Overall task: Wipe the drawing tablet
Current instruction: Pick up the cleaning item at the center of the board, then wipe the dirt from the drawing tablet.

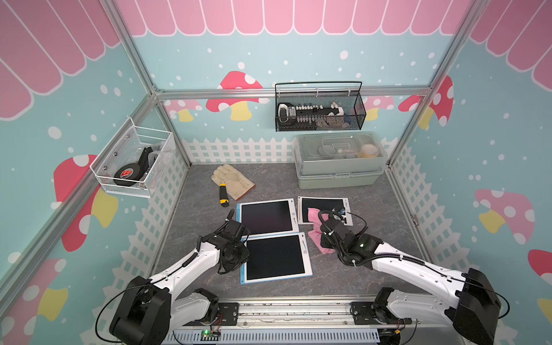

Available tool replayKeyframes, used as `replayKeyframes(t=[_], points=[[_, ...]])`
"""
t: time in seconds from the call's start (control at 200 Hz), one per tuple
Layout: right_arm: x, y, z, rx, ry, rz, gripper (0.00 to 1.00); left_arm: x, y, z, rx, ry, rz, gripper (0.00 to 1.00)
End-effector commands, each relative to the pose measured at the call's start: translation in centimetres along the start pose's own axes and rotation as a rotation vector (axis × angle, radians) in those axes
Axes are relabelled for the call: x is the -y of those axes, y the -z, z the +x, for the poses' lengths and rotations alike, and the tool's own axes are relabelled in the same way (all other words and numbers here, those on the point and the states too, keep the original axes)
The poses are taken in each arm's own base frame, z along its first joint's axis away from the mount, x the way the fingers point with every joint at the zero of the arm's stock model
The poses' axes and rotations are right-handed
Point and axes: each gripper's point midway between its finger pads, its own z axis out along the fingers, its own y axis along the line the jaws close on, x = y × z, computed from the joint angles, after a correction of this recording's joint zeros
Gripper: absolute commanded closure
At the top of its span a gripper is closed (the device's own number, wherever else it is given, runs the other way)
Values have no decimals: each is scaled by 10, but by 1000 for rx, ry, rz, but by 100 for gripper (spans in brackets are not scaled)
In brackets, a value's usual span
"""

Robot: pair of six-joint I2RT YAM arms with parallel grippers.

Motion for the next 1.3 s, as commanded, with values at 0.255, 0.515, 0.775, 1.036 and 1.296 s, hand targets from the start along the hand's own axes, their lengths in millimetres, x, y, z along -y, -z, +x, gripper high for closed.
replayKeyframes(t=[0.255,0.515,0.775,1.036,1.296], points=[[-80,-16,1,118,85,-139,100,-6,-2,-19,71,-42,-41,76],[-76,-27,14,89,82,-110,100,-2,-14,-12,40,-63,4,74],[-97,-48,35,41,188,-103,100,-14,-27,2,-20,-34,-27,74],[-167,-69,51,-3,241,-196,100,-16,-34,5,-37,-14,-63,77],[-116,-91,58,-14,264,-48,100,-25,-40,6,-40,44,-121,80]])
